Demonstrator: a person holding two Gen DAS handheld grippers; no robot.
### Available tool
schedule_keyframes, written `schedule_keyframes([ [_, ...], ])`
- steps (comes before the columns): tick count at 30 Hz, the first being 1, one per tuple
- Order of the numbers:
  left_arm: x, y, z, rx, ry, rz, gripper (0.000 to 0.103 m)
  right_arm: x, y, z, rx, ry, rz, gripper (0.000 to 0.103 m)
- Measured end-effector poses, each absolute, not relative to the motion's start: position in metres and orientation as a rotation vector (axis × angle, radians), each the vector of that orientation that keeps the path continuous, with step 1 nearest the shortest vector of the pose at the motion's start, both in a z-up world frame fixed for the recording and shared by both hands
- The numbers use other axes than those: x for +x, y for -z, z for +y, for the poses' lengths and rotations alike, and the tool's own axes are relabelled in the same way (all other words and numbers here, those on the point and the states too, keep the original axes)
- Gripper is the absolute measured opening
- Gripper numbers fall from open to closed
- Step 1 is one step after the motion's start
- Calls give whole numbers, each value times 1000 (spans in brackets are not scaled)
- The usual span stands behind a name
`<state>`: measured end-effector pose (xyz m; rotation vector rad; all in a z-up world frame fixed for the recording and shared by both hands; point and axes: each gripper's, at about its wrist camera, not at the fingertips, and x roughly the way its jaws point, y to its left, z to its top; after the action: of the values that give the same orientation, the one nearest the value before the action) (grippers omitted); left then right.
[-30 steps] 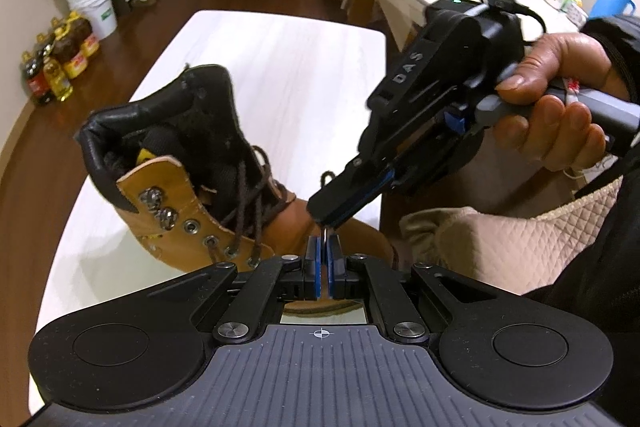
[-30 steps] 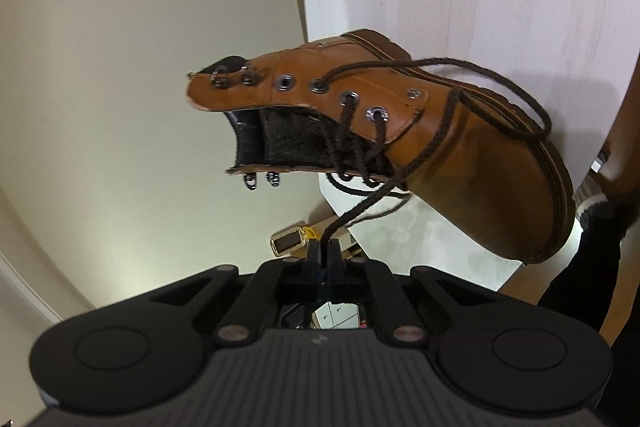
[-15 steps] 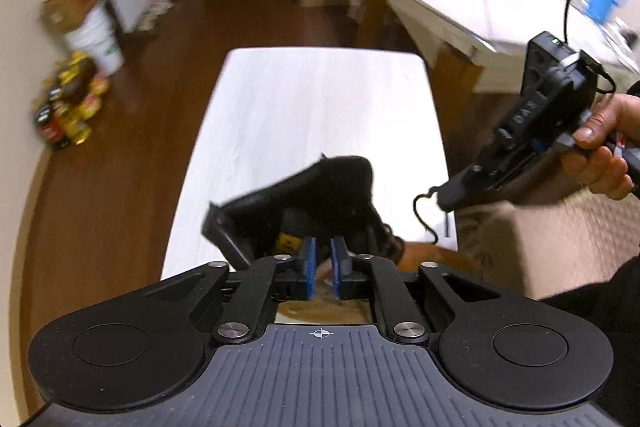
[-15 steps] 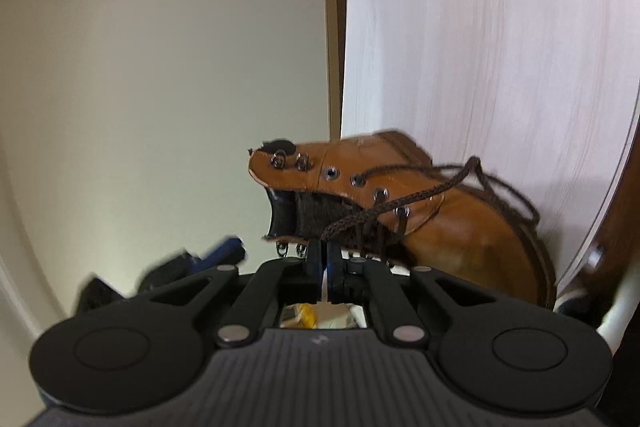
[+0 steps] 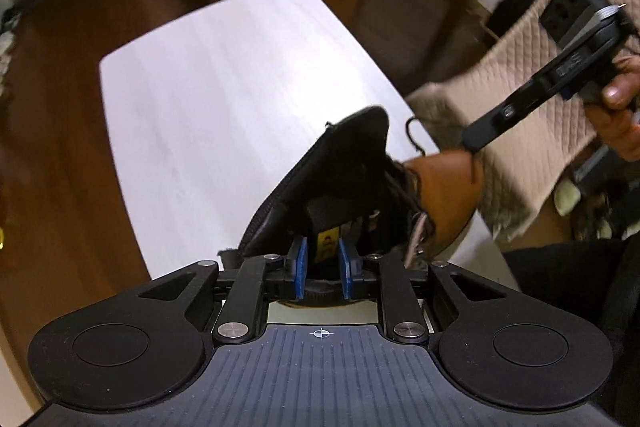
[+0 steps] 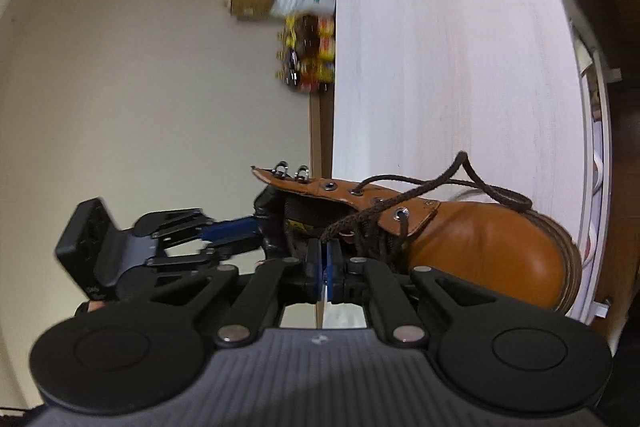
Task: Lace up shoes with both hands
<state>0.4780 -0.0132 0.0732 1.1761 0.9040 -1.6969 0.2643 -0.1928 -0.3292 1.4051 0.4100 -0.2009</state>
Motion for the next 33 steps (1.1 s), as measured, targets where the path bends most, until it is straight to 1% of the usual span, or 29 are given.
schedule_keyframes([
  [5,483,-57,-29,1223,1685,1004,18,254,328,-188,1434,221,354,3],
  [9,487,-46,-44,1250,1668,1109,19,256,339,-191,1480,207,332,3],
  [13,484,-37,-52,1313,1674,1169,19,258,348,-190,1514,181,309,3],
  [15,480,-33,-56,1348,1688,1177,21,257,351,-189,1523,179,303,3],
  [19,470,-26,-59,1436,1726,1138,18,252,355,-187,1531,195,280,3],
  [22,467,-29,-56,1473,1760,1141,17,246,356,-181,1534,240,245,3],
  [23,466,-32,-55,1477,1775,1122,9,245,356,-179,1534,250,237,3],
  [24,464,-37,-54,1483,1797,1094,8,243,355,-176,1531,268,226,3],
  [26,466,-46,-55,1449,1840,1095,8,241,354,-170,1526,303,202,3],
  [27,470,-55,-57,1389,1886,1137,7,239,352,-164,1525,326,179,3],
  [28,475,-64,-59,1317,1938,1188,4,238,350,-159,1525,345,160,3],
  [30,483,-75,-62,1217,1991,1258,3,235,349,-150,1529,369,127,3],
  [32,484,-77,-63,1208,2012,1270,4,233,352,-140,1542,398,103,3],
  [33,484,-77,-62,1240,2007,1246,5,233,354,-136,1551,406,93,3],
])
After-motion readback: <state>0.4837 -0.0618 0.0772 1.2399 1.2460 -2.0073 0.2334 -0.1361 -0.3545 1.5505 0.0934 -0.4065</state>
